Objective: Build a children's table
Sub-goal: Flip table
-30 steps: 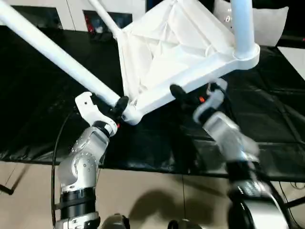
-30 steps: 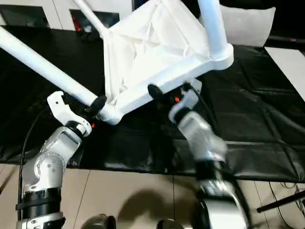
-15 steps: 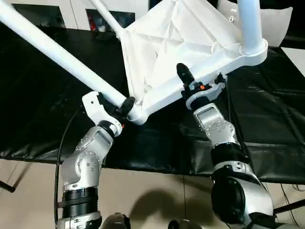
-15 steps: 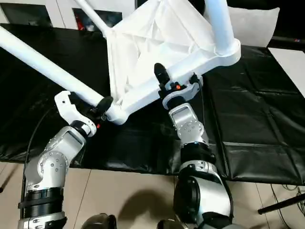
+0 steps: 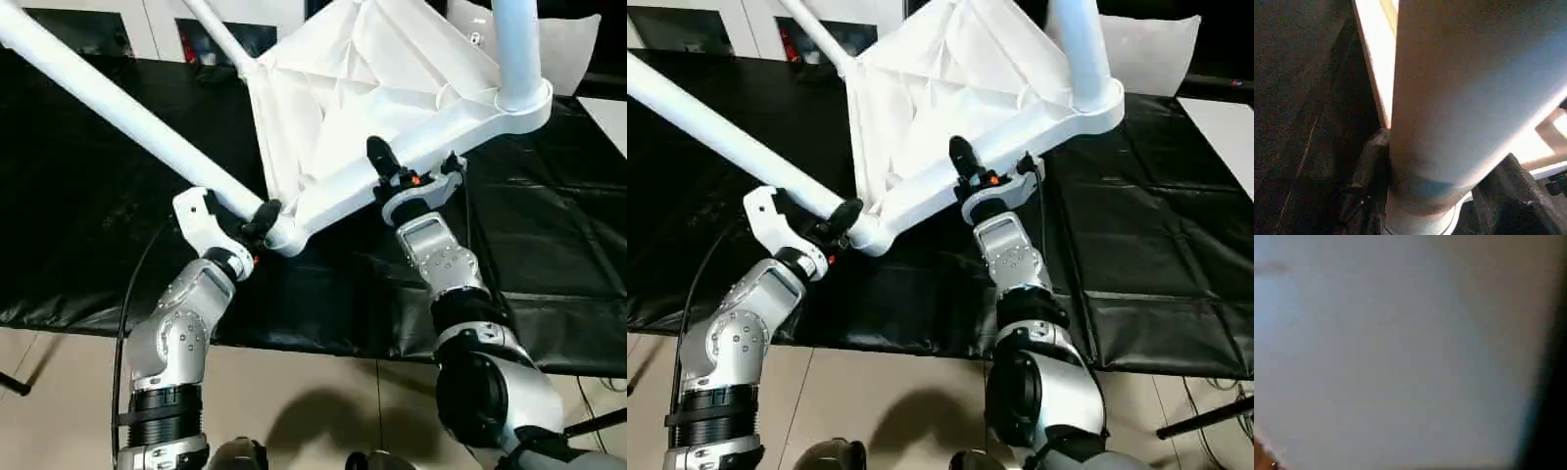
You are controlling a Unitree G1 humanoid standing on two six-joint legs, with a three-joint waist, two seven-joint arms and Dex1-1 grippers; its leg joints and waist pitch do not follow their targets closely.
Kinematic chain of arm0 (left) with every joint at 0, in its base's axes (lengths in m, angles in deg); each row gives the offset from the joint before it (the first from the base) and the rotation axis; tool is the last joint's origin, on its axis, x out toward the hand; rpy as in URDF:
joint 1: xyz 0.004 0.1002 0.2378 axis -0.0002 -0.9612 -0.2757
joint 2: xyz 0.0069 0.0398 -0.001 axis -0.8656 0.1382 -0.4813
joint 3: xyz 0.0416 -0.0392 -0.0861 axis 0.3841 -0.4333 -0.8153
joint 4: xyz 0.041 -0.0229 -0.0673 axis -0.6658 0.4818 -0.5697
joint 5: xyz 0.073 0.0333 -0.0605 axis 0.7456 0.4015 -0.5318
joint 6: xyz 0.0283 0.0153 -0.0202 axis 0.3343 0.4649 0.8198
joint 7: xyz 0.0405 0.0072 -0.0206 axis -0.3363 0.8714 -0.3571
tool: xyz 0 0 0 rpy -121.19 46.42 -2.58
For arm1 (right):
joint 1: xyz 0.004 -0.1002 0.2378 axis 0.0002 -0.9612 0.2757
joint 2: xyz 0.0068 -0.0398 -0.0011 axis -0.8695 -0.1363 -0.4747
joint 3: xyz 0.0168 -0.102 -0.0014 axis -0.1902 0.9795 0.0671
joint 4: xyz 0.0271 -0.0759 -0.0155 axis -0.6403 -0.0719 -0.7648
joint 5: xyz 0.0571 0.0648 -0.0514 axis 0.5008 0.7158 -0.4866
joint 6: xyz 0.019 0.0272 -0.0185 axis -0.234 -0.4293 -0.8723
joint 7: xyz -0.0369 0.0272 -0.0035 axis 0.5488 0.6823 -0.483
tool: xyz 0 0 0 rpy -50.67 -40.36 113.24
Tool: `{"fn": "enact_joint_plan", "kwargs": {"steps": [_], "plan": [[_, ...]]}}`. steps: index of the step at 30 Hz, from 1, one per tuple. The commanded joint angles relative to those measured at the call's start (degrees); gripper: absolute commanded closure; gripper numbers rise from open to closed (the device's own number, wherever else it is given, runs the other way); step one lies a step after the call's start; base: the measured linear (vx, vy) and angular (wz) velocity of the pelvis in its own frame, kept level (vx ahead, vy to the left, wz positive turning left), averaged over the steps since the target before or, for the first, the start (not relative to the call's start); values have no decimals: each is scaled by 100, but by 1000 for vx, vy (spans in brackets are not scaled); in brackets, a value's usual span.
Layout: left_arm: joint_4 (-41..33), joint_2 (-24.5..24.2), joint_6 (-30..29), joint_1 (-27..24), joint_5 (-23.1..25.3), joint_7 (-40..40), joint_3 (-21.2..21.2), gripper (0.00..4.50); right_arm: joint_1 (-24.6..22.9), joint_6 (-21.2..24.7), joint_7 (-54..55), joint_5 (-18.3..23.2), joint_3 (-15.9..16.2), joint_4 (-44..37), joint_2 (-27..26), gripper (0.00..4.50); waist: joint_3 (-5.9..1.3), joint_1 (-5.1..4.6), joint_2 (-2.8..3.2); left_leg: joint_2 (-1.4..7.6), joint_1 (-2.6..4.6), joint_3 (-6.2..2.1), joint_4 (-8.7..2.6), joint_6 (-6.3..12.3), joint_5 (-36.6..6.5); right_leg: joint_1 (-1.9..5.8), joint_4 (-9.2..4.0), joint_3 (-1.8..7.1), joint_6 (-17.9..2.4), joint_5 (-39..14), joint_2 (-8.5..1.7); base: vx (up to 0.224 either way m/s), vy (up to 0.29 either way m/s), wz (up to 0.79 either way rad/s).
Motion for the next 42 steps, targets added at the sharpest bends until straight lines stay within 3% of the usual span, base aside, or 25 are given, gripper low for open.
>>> {"fn": "enact_joint_plan", "kwargs": {"steps": [1,13,14,15,18,19,22,24,29,32,33,38,40,42], "plan": [[157,133,-279,-69,-147,-208,296,246,188,26,-66,-59,199,5,-22,216,-451,-25,1,413,141,-90,-384,518,-230,275,-289,237,-1570,-28,-500,0,0,0],[77,53,-137,-87,-32,-256,423,246,235,77,-122,-179,217,86,14,253,-459,-24,-7,413,139,-86,-370,583,-144,277,-273,239,-1593,66,-499,0,0,0],[72,53,-130,-91,-35,-258,417,190,235,77,-117,-177,210,81,15,253,-459,-24,-4,416,143,-89,-371,592,-131,272,-269,237,-1597,75,-495,0,0,0],[52,58,-94,-107,-60,-269,381,176,233,81,-92,-153,173,58,22,253,-461,-27,21,414,141,-92,-370,587,-135,271,-273,234,-1600,90,-489,0,0,0],[-47,24,-33,-184,-116,-340,313,169,212,74,-24,-144,122,-3,67,253,-493,-20,13,411,133,-92,-348,624,50,282,-230,232,-1657,350,-492,0,0,0],[-69,3,-32,-204,-121,-376,322,147,207,63,-19,-157,128,-7,73,254,-502,-22,7,404,124,-93,-339,655,124,287,-214,230,-1675,454,-487,0,0,0],[-143,-30,-17,-276,-173,-470,308,128,209,24,14,-179,122,-4,88,256,-558,-32,-13,381,83,-89,-258,974,662,272,-123,219,-1784,1157,-468,0,0,0],[-189,-40,37,-341,-212,-501,255,108,209,6,55,-176,93,-5,94,256,-545,-32,-25,377,57,-70,-240,1116,613,262,-129,220,-1848,1128,-483,0,0,0],[-333,-125,234,-479,-289,-817,284,72,162,-74,100,-249,113,-93,101,257,-557,-23,-8,397,32,-78,-204,1124,622,225,-96,210,-1809,985,-460,0,0,0],[-425,-202,272,-576,-305,-1000,331,53,135,-127,135,-274,120,-158,125,257,-526,-26,4,411,49,-62,-224,1020,320,201,-138,213,-1781,619,-458,0,0,0],[-588,-359,304,-771,-331,-1299,402,53,112,-209,223,-272,79,-260,188,257,-515,-23,12,426,51,-70,-242,902,178,201,-145,216,-1733,439,-461,0,0,0],[-805,-573,346,-1044,-367,-1600,474,8,77,-317,322,-301,43,-392,284,257,-498,0,18,415,67,-52,-258,686,-38,180,-157,233,-1635,309,-443,0,0,0],[-961,-715,348,-1212,-363,-1737,503,3,46,-396,366,-376,62,-484,370,257,-493,-6,-6,413,63,-44,-268,602,-153,184,-165,236,-1597,223,-442,0,0,0],[-1154,-907,388,-1359,-318,-1907,588,0,13,-463,438,-438,75,-596,461,257,-495,9,7,409,67,-49,-274,557,-188,182,-161,236,-1534,164,-443,0,0,0]]}}
